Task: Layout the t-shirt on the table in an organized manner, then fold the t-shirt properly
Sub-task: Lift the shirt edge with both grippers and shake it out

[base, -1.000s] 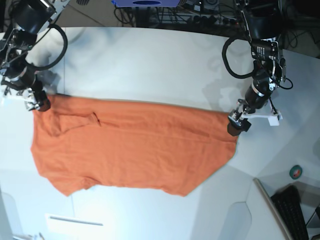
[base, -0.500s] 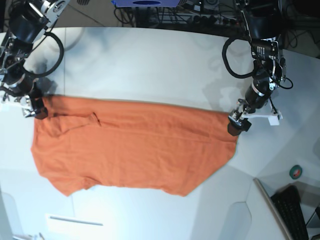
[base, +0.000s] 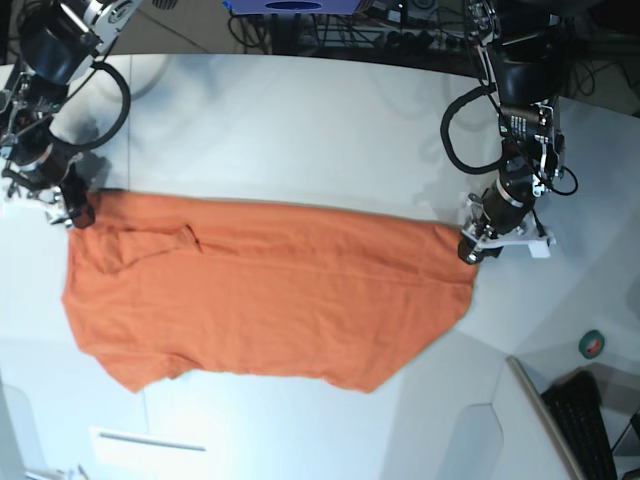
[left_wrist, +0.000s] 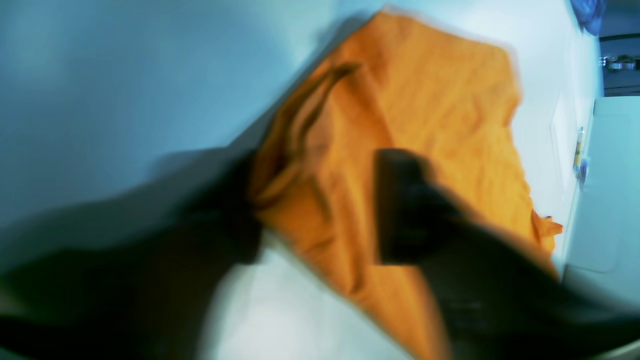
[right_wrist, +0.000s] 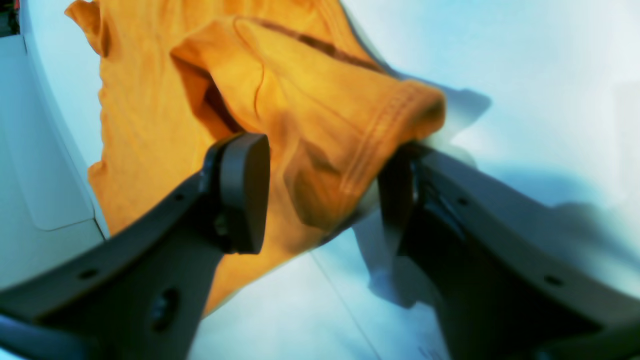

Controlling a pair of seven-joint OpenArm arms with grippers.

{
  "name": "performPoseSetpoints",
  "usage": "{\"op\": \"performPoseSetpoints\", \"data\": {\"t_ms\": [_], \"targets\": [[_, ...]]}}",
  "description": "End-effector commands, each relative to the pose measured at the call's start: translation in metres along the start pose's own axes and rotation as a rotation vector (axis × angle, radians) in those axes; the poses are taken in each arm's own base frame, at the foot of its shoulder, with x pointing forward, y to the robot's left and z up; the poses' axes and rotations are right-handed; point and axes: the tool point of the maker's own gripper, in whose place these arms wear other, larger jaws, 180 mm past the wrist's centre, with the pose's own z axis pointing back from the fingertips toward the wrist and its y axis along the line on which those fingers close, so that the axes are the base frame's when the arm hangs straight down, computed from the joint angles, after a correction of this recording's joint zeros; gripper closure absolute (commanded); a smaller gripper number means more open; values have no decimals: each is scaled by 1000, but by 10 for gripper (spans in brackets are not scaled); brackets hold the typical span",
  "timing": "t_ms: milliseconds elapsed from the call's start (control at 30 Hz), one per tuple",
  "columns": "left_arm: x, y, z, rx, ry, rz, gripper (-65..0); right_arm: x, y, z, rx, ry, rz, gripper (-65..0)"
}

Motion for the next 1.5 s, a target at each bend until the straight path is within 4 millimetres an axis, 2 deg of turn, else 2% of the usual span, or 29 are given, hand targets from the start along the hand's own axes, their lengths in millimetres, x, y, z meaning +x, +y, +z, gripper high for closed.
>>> {"op": "performPoseSetpoints", "data": {"t_ms": [0,33,67,100,133,333,400,567,700,800,900,1000,1267,1467], "targets": [[0,-9,-3,-8,21,-32,-53,-14,-13,0,-56,61,-4,-263],[-6,-13,-5,-14,40,-54,0,-14,-13,0,-56,60,-4,-203],[-10,-17,-6,-21,52,-70,0,-13,-12,0,-55,59,-4,-129],[-14,-21,-7,-28,63,-86,0,-13,-11,0,-54,58,-4,-29],[-16,-22,-7,-31,71,-98,0,-13,-11,0,-52,58,-4,0],[-18,-25,-1,-43,68,-122,0,-7,-8,3,-49,61,12,0],[-5,-31,8,-64,30,-160,0,0,-3,12,-44,49,50,0],[21,-62,27,-138,-49,-242,0,20,21,32,-27,22,114,0],[28,-80,33,-154,-23,-259,0,37,37,41,-50,6,49,0],[48,-108,33,-162,-45,-251,0,53,63,41,-14,-9,47,0],[68,-138,30,-200,-63,-251,0,78,90,44,28,-25,60,0],[90,-169,27,-246,-92,-254,0,105,116,48,53,-64,-1,0],[128,-278,11,-372,-106,-342,0,170,215,51,169,-109,64,0],[172,-358,14,-440,-145,-360,0,238,260,63,234,-198,8,0]]}}
